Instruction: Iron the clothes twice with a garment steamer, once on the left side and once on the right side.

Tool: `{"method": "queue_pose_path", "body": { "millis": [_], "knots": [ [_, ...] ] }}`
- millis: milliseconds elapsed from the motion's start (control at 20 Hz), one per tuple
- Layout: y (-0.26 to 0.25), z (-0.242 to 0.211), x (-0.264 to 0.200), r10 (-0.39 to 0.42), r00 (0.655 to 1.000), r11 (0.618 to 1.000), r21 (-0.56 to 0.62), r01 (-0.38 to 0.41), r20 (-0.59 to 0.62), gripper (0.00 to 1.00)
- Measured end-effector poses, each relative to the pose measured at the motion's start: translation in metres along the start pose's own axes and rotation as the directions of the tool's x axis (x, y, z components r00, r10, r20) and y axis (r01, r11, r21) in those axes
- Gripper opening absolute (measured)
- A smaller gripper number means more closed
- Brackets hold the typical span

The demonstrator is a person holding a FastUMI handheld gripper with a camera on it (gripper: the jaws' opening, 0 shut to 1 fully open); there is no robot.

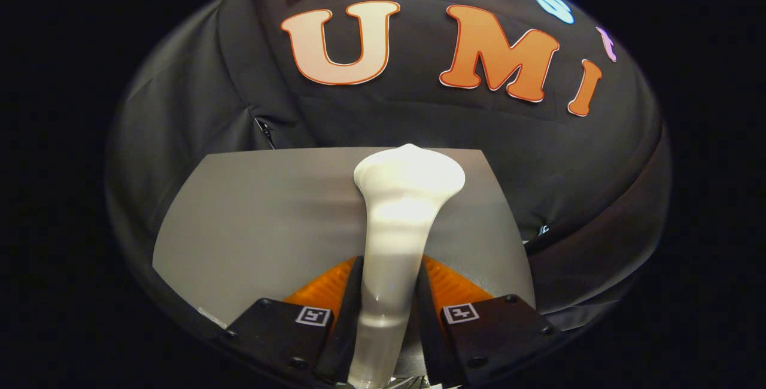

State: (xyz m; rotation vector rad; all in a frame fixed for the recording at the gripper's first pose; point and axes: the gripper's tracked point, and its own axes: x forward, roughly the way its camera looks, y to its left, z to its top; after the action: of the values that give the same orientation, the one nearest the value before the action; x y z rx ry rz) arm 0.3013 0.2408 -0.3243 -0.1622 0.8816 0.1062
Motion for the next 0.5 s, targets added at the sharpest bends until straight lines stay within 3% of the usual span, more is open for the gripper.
{"method": "queue_pose_path", "body": {
  "millis": [200,500],
  "knots": [
    [0.008,0.000,-0.004,0.047,0.999,0.998,0.045,-0.047,0.015,0.42],
    [0.007,0.012,-0.027,0.050,0.994,0.998,0.035,-0.054,0.100,0.42]
  ]
}}
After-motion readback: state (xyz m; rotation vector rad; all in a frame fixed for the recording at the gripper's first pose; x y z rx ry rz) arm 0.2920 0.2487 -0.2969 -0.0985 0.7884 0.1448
